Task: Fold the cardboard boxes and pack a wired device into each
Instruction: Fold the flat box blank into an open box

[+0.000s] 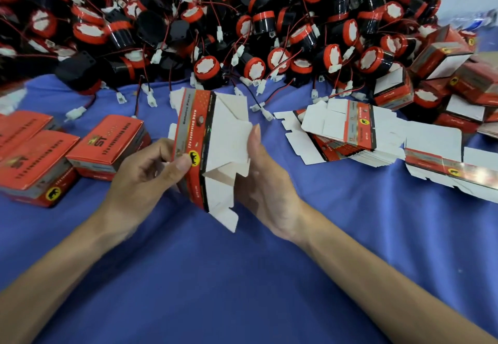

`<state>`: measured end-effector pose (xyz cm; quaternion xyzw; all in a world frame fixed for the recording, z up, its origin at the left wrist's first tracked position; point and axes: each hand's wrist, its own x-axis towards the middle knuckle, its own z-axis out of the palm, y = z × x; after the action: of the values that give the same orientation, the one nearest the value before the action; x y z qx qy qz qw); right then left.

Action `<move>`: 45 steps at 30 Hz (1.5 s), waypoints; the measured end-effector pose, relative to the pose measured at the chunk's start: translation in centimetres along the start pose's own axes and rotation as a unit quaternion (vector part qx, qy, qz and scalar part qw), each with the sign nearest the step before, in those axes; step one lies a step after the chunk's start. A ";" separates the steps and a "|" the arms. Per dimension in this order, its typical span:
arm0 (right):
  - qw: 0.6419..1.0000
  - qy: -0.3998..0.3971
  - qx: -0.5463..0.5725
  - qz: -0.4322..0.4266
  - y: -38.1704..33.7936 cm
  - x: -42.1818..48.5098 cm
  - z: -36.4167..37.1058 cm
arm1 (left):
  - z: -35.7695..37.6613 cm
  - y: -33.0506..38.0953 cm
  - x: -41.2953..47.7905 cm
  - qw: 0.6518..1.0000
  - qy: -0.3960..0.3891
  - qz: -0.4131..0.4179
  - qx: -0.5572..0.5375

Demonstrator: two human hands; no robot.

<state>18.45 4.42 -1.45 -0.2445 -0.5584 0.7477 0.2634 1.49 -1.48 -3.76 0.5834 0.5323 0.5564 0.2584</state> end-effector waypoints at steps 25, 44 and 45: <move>0.948 0.016 -0.269 -0.171 0.3 -0.5 0.1 | -0.3 1.7 0.0 0.976 0.162 -0.053 -0.137; 0.989 0.046 -0.083 -0.110 -0.1 0.2 -1.6 | 0.6 1.4 -0.2 0.997 -0.015 -0.017 0.080; 0.989 0.036 -0.089 -0.109 -0.1 0.2 -1.7 | 0.5 1.3 -0.1 0.996 -0.009 -0.018 0.083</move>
<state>19.44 5.76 -1.80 -0.2312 -0.6361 0.6527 0.3404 2.44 -1.86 -2.75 0.5984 0.5843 0.5004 0.2236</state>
